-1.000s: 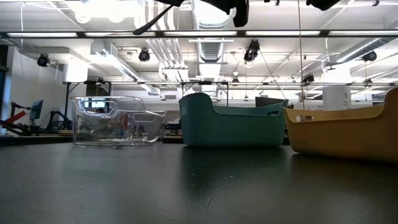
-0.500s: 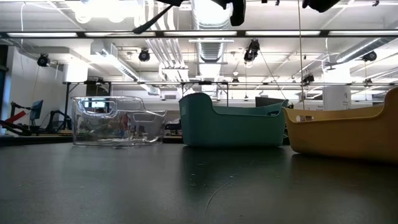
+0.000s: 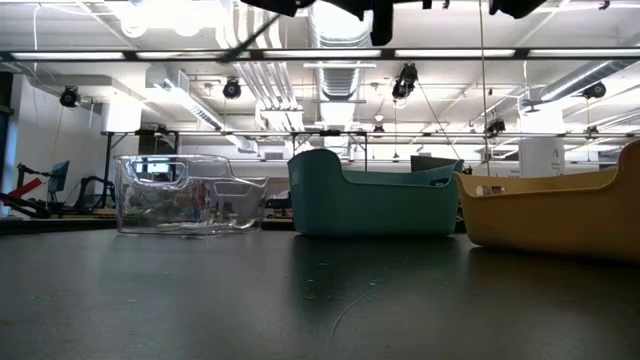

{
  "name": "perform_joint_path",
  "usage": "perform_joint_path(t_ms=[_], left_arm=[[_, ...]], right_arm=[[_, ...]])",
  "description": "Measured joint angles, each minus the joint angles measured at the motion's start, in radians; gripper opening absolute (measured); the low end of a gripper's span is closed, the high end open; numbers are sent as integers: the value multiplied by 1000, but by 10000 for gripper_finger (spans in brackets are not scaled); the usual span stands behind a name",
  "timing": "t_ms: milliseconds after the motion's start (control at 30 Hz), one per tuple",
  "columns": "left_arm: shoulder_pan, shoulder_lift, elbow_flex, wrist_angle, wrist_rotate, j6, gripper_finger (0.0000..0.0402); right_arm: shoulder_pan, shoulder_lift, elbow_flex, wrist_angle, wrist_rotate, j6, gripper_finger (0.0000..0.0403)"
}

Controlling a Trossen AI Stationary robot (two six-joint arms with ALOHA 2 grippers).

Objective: Sort silverware by color (type)
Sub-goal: Put the black spoon into the yellow bin

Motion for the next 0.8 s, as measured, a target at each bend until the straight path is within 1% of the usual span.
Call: perform_joint_path(t_ms=[133,200,300,367,467,600,667,800], left_arm=[[-16,0,0,-29,2,0,164],[-29,-2,0,-51,6,0,174],[-47,-8,12,-89,50,4,175],[-61,-10,33,-110,85,39,169],[-84,-11,68,-115,135,130,154],[-98,-14,107,-116,184,218,128],[-97,-15,125,-112,237,262,114],[-96,-15,142,-70,385,368,85]], right_arm=[[0,-31,0,-125,3,0,13],[0,-54,0,-202,4,15,13],[0,-94,0,-353,3,43,13],[0,-123,0,-445,3,68,13],[0,-168,0,-559,3,104,13],[1,-222,0,-668,2,137,13],[4,-246,0,-713,2,151,13],[7,-282,0,-782,-2,166,13]])
